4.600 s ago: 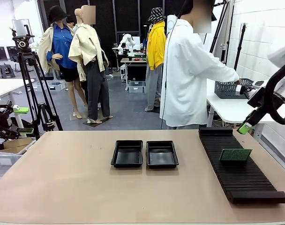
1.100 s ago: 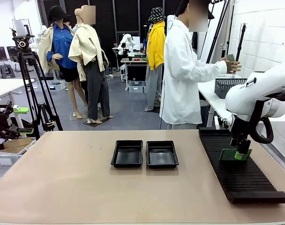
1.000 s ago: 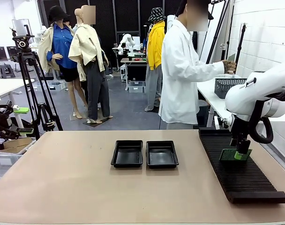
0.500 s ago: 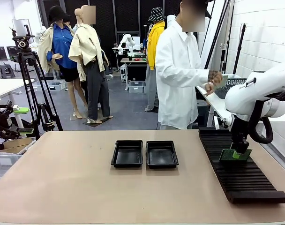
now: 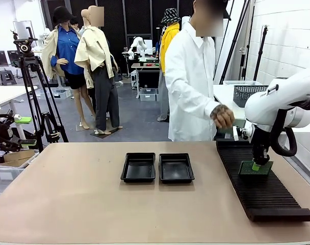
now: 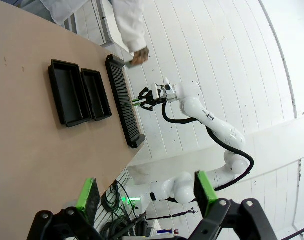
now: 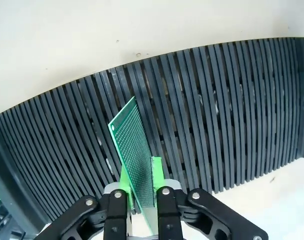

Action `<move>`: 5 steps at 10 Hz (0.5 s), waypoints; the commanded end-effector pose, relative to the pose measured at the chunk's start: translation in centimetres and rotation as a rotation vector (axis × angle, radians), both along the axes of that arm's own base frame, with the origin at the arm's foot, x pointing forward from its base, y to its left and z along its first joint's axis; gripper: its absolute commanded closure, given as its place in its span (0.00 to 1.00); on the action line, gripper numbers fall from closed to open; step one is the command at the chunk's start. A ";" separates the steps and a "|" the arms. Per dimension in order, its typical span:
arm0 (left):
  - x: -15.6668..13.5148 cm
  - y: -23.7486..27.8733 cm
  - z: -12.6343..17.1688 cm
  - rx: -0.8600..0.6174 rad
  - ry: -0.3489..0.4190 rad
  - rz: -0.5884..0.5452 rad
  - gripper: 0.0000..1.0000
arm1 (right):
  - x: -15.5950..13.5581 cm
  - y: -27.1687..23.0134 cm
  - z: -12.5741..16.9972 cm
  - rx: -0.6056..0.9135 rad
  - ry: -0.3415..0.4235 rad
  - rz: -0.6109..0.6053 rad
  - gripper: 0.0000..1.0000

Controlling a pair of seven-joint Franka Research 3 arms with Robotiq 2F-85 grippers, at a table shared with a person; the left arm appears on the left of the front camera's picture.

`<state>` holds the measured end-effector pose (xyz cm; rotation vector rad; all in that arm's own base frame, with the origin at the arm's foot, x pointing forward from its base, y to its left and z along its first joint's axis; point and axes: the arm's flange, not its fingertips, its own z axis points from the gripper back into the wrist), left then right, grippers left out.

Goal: Inspect and transfer BCBs to ESD trays.
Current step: Pick up the Blank PCB from the PCB Rack and place it in the left ESD tray.

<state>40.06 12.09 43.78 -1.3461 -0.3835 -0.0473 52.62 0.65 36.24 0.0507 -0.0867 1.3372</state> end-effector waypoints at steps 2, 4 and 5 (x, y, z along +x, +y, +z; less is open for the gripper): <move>-0.1 0.2 0.0 0.005 -0.001 0.001 0.00 | 0.2 0.0 0.4 -0.040 0.014 -0.006 0.79; -0.1 0.2 0.0 0.005 -0.001 0.001 0.00 | 0.3 0.0 0.5 -0.034 0.011 -0.009 0.79; -0.1 0.2 0.0 0.005 -0.001 0.001 0.00 | 0.2 -0.1 0.5 -0.033 0.008 -0.007 0.79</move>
